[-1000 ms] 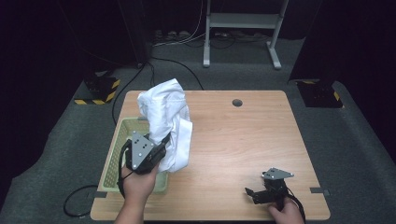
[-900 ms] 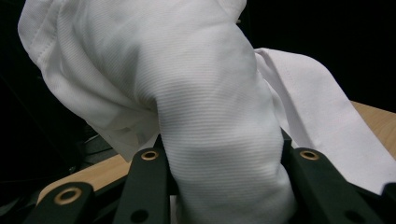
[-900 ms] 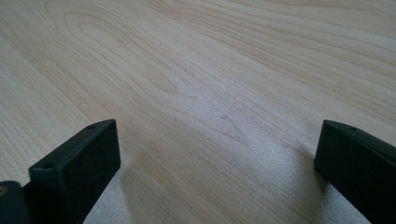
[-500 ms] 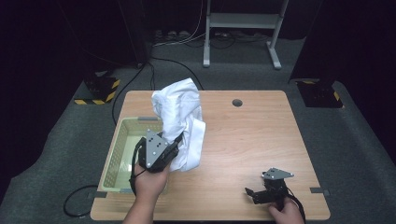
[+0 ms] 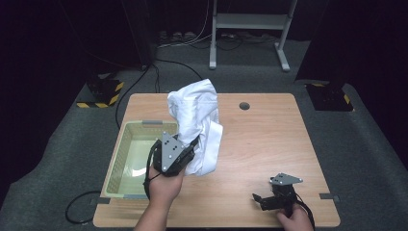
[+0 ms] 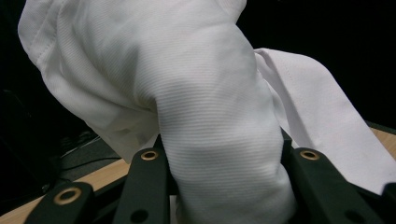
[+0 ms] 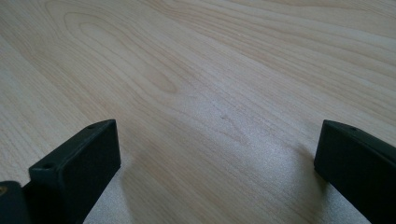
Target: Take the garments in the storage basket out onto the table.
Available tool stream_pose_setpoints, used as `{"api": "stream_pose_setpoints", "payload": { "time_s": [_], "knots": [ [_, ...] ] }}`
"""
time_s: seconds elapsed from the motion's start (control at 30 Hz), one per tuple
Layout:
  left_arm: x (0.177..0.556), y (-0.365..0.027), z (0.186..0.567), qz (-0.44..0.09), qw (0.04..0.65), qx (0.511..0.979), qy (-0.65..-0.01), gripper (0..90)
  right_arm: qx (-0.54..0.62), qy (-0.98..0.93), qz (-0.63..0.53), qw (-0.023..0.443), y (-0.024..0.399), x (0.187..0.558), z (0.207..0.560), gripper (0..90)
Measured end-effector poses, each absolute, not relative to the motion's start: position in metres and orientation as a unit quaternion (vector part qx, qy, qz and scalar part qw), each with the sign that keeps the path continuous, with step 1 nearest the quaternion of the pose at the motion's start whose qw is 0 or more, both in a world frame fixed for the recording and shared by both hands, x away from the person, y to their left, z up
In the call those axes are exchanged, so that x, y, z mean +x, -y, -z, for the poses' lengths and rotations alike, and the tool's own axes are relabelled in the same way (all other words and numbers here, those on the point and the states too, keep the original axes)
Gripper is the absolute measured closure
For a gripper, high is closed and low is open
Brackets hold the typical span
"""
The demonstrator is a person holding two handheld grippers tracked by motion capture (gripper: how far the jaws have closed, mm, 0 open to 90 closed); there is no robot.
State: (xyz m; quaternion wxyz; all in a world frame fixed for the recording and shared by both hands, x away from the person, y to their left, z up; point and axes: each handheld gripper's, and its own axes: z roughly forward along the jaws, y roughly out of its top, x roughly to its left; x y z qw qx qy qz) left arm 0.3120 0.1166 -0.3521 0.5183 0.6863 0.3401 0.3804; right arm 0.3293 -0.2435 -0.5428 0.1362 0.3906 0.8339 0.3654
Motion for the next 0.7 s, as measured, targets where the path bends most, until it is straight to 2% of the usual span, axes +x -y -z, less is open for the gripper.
{"api": "stream_pose_setpoints", "payload": {
  "time_s": [0.7],
  "knots": [
    [0.318, -0.084, 0.357, -0.354, 0.531, 0.698, -0.324, 63.0, 0.391, -0.834, -0.366, 0.135, 0.244, 0.329, 0.543, 0.1]
  ]
}}
